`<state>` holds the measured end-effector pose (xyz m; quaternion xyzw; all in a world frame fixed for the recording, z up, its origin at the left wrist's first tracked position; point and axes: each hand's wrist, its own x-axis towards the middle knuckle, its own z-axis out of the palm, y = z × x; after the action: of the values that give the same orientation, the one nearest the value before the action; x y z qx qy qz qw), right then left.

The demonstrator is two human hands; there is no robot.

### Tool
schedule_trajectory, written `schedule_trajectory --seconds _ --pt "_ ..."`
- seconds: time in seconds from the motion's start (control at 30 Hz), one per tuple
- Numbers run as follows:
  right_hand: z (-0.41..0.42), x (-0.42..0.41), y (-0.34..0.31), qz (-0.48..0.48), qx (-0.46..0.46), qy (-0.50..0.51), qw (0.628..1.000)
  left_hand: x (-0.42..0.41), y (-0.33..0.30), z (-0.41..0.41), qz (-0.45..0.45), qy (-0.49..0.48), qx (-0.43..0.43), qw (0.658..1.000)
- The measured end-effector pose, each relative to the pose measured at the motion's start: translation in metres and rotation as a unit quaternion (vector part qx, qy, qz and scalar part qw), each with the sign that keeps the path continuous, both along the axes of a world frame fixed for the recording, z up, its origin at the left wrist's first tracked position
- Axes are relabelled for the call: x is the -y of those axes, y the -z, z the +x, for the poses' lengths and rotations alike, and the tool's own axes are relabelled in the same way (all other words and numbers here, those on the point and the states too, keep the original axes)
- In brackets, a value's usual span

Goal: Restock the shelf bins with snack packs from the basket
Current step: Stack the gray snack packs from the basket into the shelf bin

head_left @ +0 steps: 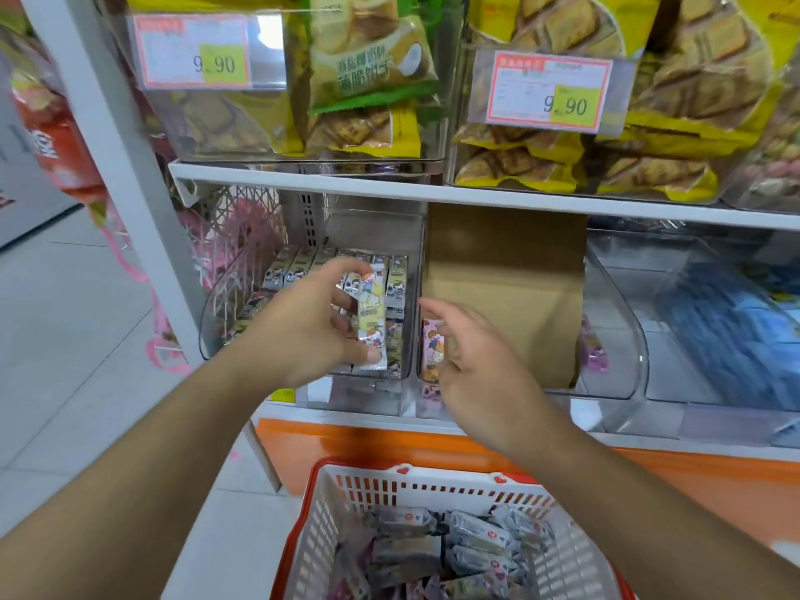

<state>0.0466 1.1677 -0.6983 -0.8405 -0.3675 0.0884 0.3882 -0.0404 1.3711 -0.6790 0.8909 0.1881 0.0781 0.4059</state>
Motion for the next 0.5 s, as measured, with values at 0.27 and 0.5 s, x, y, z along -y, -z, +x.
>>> schedule_trajectory --seconds 0.27,0.5 --pt "0.003 0.003 0.007 -0.020 -0.021 0.007 1.000 -0.008 0.024 0.039 0.053 0.029 -0.066 0.996" --pt "0.001 0.002 0.014 -0.039 -0.032 -0.005 0.999 -0.005 0.032 0.040 0.190 0.021 -0.096 0.977"
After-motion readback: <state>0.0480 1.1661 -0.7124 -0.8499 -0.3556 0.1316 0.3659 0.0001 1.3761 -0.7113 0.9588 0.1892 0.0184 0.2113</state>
